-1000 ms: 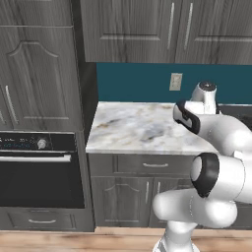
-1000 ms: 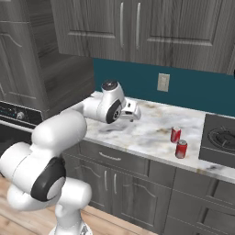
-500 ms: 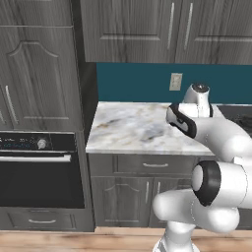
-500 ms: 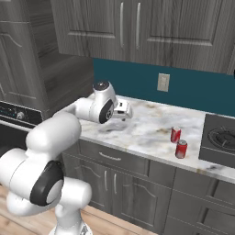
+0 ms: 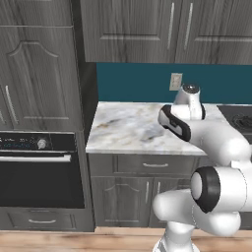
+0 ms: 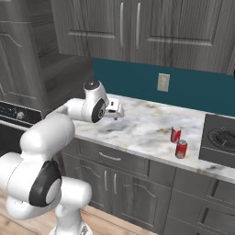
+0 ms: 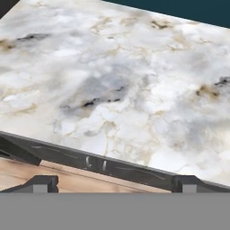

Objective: Four empty soda cans are scattered around the kitchen. Gather all the cans and cluster them next to the stove for recycling.

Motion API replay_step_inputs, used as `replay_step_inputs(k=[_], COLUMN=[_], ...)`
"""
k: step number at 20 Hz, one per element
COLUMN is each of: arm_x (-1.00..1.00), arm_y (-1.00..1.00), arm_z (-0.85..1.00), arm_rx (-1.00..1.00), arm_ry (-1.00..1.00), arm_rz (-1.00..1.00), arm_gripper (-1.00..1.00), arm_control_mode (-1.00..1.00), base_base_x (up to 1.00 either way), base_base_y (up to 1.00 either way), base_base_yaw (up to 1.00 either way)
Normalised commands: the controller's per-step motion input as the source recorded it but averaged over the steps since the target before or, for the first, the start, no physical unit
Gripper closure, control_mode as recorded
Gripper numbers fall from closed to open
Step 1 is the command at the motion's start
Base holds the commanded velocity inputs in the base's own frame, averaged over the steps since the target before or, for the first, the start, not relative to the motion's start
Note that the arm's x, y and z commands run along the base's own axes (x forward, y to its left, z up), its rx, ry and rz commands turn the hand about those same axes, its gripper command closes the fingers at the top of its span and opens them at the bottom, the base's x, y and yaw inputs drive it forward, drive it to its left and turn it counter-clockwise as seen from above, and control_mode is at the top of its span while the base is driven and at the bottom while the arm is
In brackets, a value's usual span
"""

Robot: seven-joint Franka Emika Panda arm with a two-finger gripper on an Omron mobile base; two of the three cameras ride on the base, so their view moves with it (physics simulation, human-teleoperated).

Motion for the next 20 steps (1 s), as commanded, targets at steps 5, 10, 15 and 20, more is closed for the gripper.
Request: replay_step_inputs(k=[5, 10, 15, 20], arm_x=[0.00, 0.00, 0.00, 0.00], arm_y=[0.29, 0.27, 0.36, 0.22], arm_z=[0.00, 0.00, 0.00, 0.02], arm_rx=[0.00, 0.00, 0.00, 0.00], arm_ry=[0.00, 0.00, -0.03, -0.01], arm_rz=[0.00, -0.01, -0.05, -0.04], arm_gripper=[-1.00, -1.00, -1.00, -1.00], arm_control_mode=[-1.00, -1.00, -1.00, -1.00], base_base_x=[0.00, 0.00, 0.00, 0.00], base_base_y=[0.00, 0.00, 0.00, 0.00], base_base_yaw=[0.00, 0.00, 0.00, 0.00])
